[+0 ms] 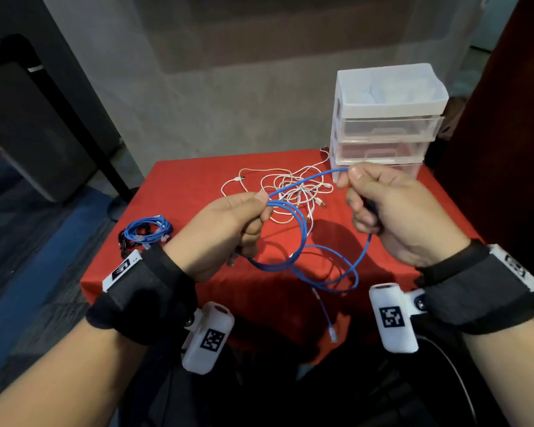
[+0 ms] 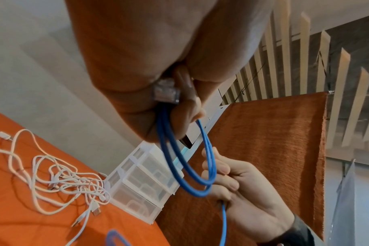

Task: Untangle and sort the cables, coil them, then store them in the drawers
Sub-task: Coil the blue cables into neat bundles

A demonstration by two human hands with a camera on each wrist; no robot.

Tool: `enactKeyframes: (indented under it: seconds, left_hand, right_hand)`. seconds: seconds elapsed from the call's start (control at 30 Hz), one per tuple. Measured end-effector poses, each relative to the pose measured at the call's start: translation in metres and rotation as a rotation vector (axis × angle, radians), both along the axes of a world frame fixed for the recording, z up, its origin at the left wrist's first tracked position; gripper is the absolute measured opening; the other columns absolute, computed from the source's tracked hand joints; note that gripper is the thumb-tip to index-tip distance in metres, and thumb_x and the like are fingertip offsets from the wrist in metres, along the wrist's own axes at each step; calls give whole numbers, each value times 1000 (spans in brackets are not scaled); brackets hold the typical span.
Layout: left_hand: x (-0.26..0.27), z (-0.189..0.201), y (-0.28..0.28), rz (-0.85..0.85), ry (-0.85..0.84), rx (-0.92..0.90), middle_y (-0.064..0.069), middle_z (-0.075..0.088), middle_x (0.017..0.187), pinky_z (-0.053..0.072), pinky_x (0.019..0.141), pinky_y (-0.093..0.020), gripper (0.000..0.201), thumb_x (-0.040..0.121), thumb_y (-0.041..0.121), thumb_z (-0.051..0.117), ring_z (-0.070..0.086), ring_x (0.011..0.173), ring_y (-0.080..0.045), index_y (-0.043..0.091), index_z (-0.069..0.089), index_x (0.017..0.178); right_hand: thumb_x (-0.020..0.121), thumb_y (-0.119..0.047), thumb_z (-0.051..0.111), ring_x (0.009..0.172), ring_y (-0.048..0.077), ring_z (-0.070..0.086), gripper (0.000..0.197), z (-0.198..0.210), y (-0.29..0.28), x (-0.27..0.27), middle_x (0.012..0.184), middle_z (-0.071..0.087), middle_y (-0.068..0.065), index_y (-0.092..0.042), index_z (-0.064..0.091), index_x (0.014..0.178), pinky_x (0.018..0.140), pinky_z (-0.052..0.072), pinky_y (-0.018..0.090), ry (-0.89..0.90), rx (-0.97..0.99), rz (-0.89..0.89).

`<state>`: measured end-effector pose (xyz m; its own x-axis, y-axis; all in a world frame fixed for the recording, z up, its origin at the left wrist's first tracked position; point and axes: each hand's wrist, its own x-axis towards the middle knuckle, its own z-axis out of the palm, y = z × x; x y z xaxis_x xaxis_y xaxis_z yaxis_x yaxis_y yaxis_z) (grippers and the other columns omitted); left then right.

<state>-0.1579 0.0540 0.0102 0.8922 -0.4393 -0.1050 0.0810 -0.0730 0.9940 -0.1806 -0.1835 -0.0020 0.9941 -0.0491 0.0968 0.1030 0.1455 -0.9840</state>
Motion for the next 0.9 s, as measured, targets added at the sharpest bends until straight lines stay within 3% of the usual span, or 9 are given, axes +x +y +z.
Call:
enactKeyframes:
  seconds: [0.17,0.23,0.4,0.47,0.57,0.7,0.77,0.83,0.9]
  left_hand:
    - [2,2,-5,1,-24,-28,-4,16,65,11,53,-34,36,107,31,41,10,53,-14,16,50,76]
    - [1,2,-8,6,-29,-66,-5,14,66,16,48,-28,35,108,29,40,9,52,-14,15,49,77]
    - [7,5,-7,127,88,-334,6,16,61,21,43,-18,34,108,32,38,13,45,-5,16,47,79]
    - [9,3,-6,178,167,-430,7,18,61,25,43,-17,34,107,33,39,15,43,-4,17,49,79]
    - [5,-6,-9,209,354,-543,9,21,60,33,47,-16,31,106,34,42,19,41,-4,18,51,81]
    - [-4,-17,-17,250,545,-585,8,32,63,45,56,-20,33,106,36,42,32,44,-4,18,51,80]
    - [-7,-20,-22,277,525,-481,8,44,66,48,71,-29,34,105,42,42,47,56,-5,23,52,79]
    - [-8,-20,-27,330,513,-465,4,50,71,57,70,-33,36,106,43,39,56,64,-9,24,52,79]
    - [-5,-17,-30,389,511,-523,-3,55,73,59,67,-33,31,109,34,38,60,55,-11,20,49,84]
  right_hand:
    - [107,-20,47,43,11,26,24,6,-7,0,59,45,2,-6,63,96,44,20,23,-27,2,-36]
    - [107,-20,47,47,12,32,25,3,-9,-1,61,47,3,-9,65,94,46,24,25,-61,-7,-36]
    - [103,-21,59,77,8,56,19,-19,-7,-13,79,66,7,-17,71,89,75,45,24,-218,-504,60]
    - [101,-28,62,70,15,53,18,-34,0,-17,74,60,17,-17,71,90,68,43,33,-99,-552,183]
    - [104,-16,57,52,15,56,20,-45,16,-18,63,57,6,-8,65,88,51,47,30,41,-340,127]
    - [104,-8,54,58,22,65,18,-38,39,-15,73,65,20,5,57,91,58,58,33,-29,-17,-40]
    - [104,-7,54,63,26,63,15,-36,48,-15,75,62,29,3,55,92,61,59,35,-82,45,-49]
    - [104,-7,53,71,28,58,17,-35,55,-18,79,57,39,-2,53,88,65,59,35,-112,58,-22]
    - [104,-8,53,71,24,60,20,-39,59,-22,75,61,27,-7,52,85,67,59,33,-127,49,24]
